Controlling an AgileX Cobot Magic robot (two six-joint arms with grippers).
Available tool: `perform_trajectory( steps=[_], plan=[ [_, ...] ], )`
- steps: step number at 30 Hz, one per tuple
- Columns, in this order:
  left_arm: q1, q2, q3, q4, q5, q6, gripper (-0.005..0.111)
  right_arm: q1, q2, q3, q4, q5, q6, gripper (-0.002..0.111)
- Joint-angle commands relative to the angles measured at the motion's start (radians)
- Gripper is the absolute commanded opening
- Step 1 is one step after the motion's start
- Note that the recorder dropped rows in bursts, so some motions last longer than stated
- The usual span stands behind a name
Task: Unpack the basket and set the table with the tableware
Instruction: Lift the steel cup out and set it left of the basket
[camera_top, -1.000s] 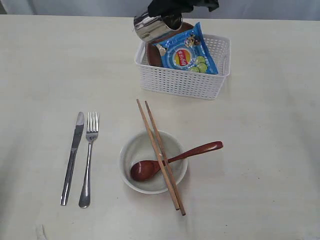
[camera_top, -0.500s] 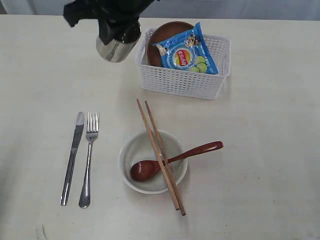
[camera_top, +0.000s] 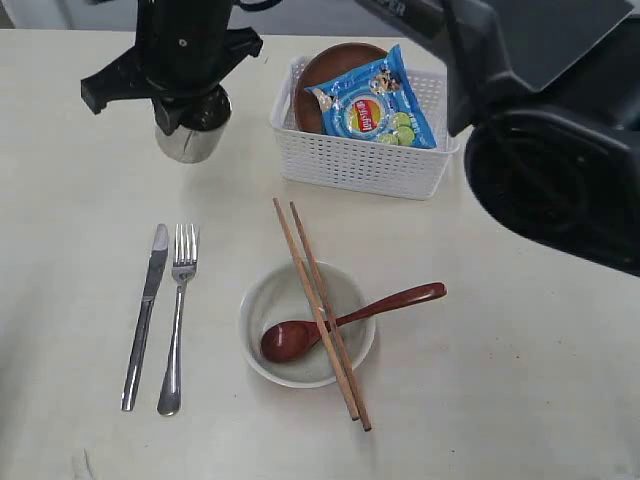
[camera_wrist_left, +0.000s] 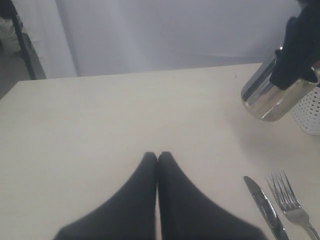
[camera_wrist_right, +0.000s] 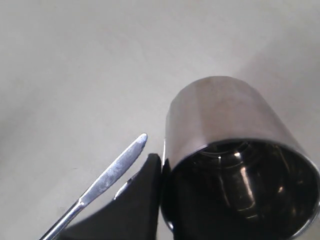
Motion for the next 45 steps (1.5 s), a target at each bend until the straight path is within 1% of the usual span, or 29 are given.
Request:
perform_trajectory(
  steps=[1,43,44,45],
  plan=[
    [-0.006,-0.003,0.003,-0.003,-0.007,0.000,0.000,-0.001,0.043,-0.010,-0.013,-0.004,0.000,0.000],
    [-0.006,-0.003,0.003,-0.003,-0.007,0.000,0.000,0.006,0.112,-0.010,-0.032,-0.004,-0.023,0.000],
    [-0.006,-0.003,0.003,-0.003,-0.007,0.000,0.000,0.006,0.112,-0.010,-0.032,-0.004,-0.022,0.000],
    [-0.006,-0.003,0.003,-0.003,-0.007,0.000,0.000,0.006,0.112,-0.010,-0.032,-0.004,-0.022,0.003]
  ],
)
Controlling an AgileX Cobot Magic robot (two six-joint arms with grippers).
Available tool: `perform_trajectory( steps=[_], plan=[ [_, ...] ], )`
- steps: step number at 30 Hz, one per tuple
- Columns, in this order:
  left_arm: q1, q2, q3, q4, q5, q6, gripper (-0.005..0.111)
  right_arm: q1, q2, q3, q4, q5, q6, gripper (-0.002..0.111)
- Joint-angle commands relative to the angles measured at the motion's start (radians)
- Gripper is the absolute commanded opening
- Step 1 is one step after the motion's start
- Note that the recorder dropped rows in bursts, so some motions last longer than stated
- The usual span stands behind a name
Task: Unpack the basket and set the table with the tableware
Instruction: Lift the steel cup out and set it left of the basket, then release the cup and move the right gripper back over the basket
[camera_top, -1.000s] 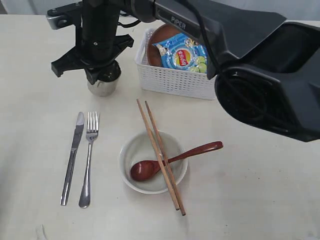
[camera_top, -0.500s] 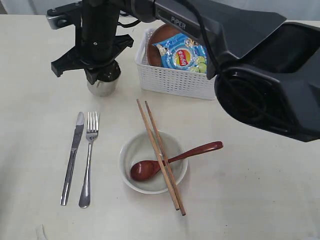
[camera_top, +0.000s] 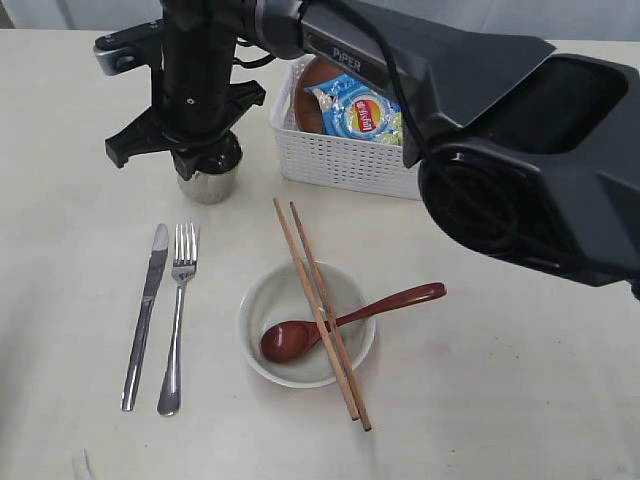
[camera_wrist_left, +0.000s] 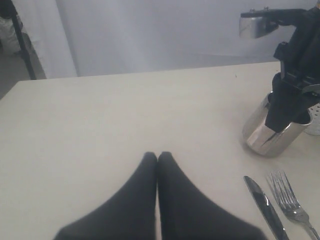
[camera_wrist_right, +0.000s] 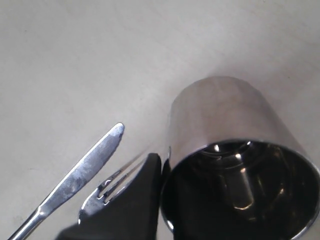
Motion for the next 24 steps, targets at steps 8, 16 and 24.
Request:
perform_trajectory(
  steps=[8,16,24],
  plan=[
    [-0.006,-0.003,0.003,-0.003,-0.007,0.000,0.000,0.000,0.000,-0.006,-0.009,-0.002,-0.020,0.044],
    [-0.006,-0.003,0.003,-0.003,-0.007,0.000,0.000,0.000,-0.004,-0.114,-0.033,-0.002,-0.033,0.044],
    [-0.006,-0.003,0.003,-0.003,-0.007,0.000,0.000,0.016,-0.104,-0.145,0.063,-0.002,0.057,0.044]
  ],
)
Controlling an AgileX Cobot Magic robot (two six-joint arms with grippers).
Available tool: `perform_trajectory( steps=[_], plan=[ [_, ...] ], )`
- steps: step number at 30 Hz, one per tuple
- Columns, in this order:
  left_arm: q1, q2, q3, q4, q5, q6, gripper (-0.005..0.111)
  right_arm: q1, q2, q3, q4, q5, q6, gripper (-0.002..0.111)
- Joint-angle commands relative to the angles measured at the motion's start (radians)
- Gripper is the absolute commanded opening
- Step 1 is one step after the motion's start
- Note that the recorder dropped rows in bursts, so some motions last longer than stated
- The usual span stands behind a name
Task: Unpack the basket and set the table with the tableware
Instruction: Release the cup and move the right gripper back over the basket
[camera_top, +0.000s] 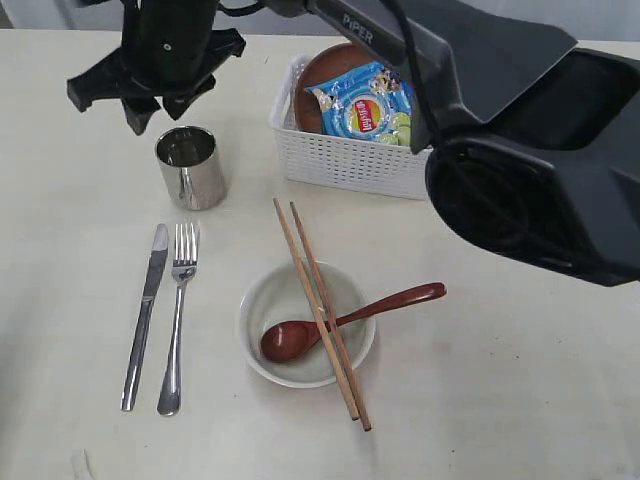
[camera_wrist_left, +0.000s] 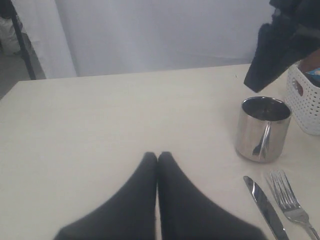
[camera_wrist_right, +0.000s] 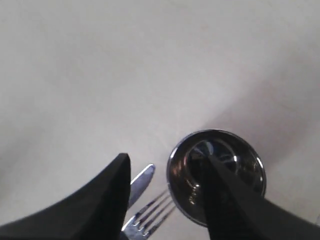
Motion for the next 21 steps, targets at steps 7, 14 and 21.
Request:
perform_trajectory(
  steps=[7,14,21],
  plan=[
    [-0.006,-0.003,0.003,-0.003,-0.007,0.000,0.000,0.043,-0.389,0.398,0.013,-0.004,0.091,0.044],
    [-0.006,-0.003,0.003,-0.003,-0.007,0.000,0.000,0.040,-0.617,0.718,-0.148,-0.004,0.198,0.044],
    [-0.006,-0.003,0.003,-0.003,-0.007,0.000,0.000,-0.006,-0.859,0.997,-0.216,-0.004,0.245,0.044]
  ],
)
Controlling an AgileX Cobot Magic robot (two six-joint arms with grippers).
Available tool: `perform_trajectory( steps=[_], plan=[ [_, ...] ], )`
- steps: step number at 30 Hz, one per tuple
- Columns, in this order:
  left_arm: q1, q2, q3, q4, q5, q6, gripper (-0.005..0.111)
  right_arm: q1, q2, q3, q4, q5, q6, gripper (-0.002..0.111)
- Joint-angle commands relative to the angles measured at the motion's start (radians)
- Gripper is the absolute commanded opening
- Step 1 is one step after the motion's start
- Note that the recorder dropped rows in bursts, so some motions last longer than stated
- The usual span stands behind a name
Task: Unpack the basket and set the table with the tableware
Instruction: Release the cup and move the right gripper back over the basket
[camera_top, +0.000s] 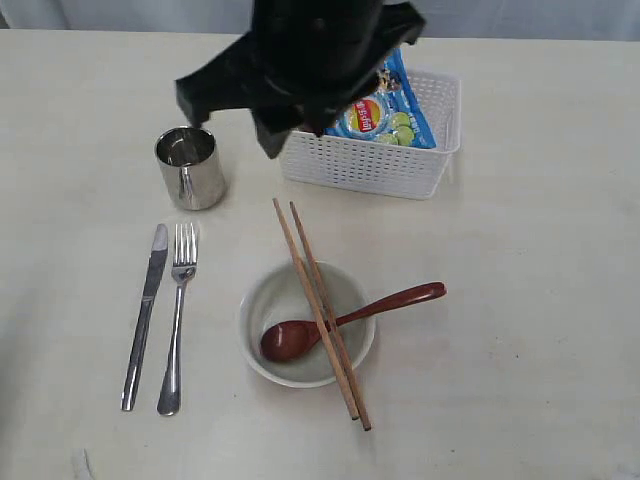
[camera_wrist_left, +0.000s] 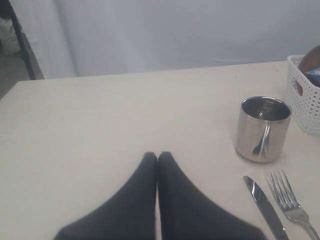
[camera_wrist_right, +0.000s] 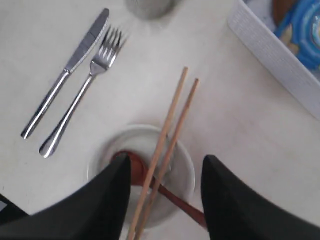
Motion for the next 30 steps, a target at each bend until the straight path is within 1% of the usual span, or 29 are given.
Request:
perform_trajectory(
  steps=[1,4,6,7,10,11,13,15,16,18,19,20,22,23,26,27,28,29,30],
  plan=[
    [-0.006,-0.003,0.003,-0.003,-0.007,0.000,0.000,-0.058,-0.152,0.165,-0.010,0.000,0.016,0.044],
    [-0.006,-0.003,0.003,-0.003,-0.007,0.000,0.000,-0.128,-0.257,0.267,-0.010,0.000,0.020,0.044],
    [-0.006,-0.003,0.003,-0.003,-0.007,0.000,0.000,-0.188,-0.333,0.330,-0.010,0.000,0.023,0.039],
    [-0.006,-0.003,0.003,-0.003,-0.007,0.000,0.000,-0.220,-0.370,0.363,-0.010,0.000,0.023,0.031],
    [-0.006,-0.003,0.003,-0.003,-0.007,0.000,0.000,-0.318,-0.457,0.458,-0.010,-0.021,-0.004,0.002],
    [-0.006,-0.003,0.003,-0.003,-0.007,0.000,0.000,-0.359,-0.479,0.484,-0.010,-0.047,-0.019,0.000],
    [-0.006,-0.003,0.003,-0.003,-0.007,0.000,0.000,-0.446,-0.494,0.513,0.000,-0.081,-0.055,0.000],
    [-0.006,-0.003,0.003,-0.015,-0.007,0.000,0.000,-0.523,-0.476,0.517,0.066,-0.090,-0.127,0.000],
    [-0.006,-0.003,0.003,-0.015,-0.007,0.000,0.000,-0.582,-0.455,0.517,0.159,-0.084,-0.207,0.000],
    [-0.006,-0.003,0.003,-0.012,-0.007,0.000,0.000,-0.664,-0.405,0.519,0.328,-0.053,-0.348,0.000],
    [-0.006,-0.003,0.003,-0.012,-0.007,0.000,0.000,-0.700,-0.367,0.519,0.455,-0.029,-0.441,0.000],
    [-0.006,-0.003,0.003,-0.012,-0.007,0.000,0.000,-0.727,-0.342,0.519,0.527,-0.028,-0.487,0.000],
    [-0.006,-0.003,0.003,-0.012,-0.007,0.000,0.000,-0.757,-0.291,0.519,0.624,-0.071,-0.594,0.000],
    [-0.006,-0.003,0.003,-0.012,-0.007,0.000,0.000,-0.759,-0.273,0.519,0.634,-0.115,-0.617,0.000],
    [-0.006,-0.003,0.003,-0.012,-0.007,0.000,0.000,-0.759,-0.229,0.504,0.606,-0.270,-0.617,0.000],
    [-0.006,-0.003,0.003,-0.012,-0.007,0.000,0.000,-0.759,-0.215,0.486,0.600,-0.308,-0.617,0.002],
    [-0.006,-0.003,0.003,-0.012,-0.007,0.000,0.000,-0.759,-0.200,0.462,0.600,-0.328,-0.613,0.006],
    [-0.006,-0.003,0.003,-0.012,-0.007,0.000,0.000,-0.759,-0.180,0.436,0.600,-0.330,-0.607,0.013],
    [-0.006,-0.003,0.003,-0.012,-0.007,0.000,0.000,-0.759,-0.153,0.395,0.600,-0.315,-0.600,0.023]
  ],
)
